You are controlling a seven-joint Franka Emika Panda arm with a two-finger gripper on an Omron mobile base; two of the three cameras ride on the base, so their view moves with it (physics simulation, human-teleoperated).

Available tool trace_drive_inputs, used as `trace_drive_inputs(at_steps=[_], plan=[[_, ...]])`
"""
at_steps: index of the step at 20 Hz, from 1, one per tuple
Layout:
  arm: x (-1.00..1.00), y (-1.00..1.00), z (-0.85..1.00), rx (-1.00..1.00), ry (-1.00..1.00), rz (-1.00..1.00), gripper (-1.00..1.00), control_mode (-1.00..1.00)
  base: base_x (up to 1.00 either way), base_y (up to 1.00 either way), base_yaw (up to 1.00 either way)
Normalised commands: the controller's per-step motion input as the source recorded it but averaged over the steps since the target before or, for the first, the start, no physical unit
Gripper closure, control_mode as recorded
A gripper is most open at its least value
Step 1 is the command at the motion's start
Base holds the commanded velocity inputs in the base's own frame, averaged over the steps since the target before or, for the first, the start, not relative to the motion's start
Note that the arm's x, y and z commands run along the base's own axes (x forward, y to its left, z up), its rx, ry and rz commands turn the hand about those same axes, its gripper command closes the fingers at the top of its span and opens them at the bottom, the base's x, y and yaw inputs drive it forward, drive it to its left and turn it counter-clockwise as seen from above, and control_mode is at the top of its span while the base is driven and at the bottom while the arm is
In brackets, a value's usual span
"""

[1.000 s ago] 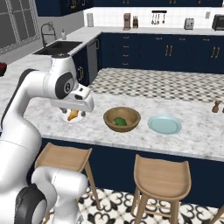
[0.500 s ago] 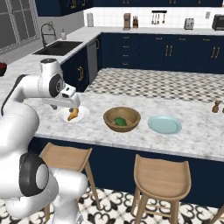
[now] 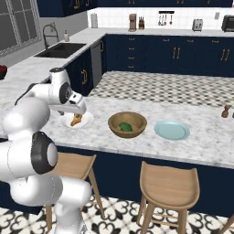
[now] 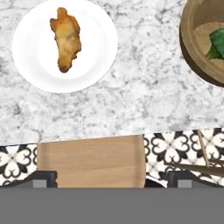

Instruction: Pick the chicken drumstick and broccoli from their plates and place them in the bowl. Then put the bowl in the fridge.

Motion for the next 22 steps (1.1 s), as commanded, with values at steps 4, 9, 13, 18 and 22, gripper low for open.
trace_drive_inputs(at_steps=[4,9,13,18,22], plan=[[0.43,0.09,-0.64,0.00,0.00,0.00,-1.00,-1.00,0.00,0.00,0.00],[0.48,0.27,-0.19,0.00,0.00,0.00,-1.00,-1.00,0.00,0.00,0.00],[0.69,0.35,-0.27,0.00,0.00,0.00,-1.00,-1.00,0.00,0.00,0.00],[0.58,0.29,-0.14,0.00,0.00,0.00,-1.00,-1.00,0.00,0.00,0.00],[0.44,0.17,-0.21,0.00,0.00,0.00,-1.00,-1.00,0.00,0.00,0.00]])
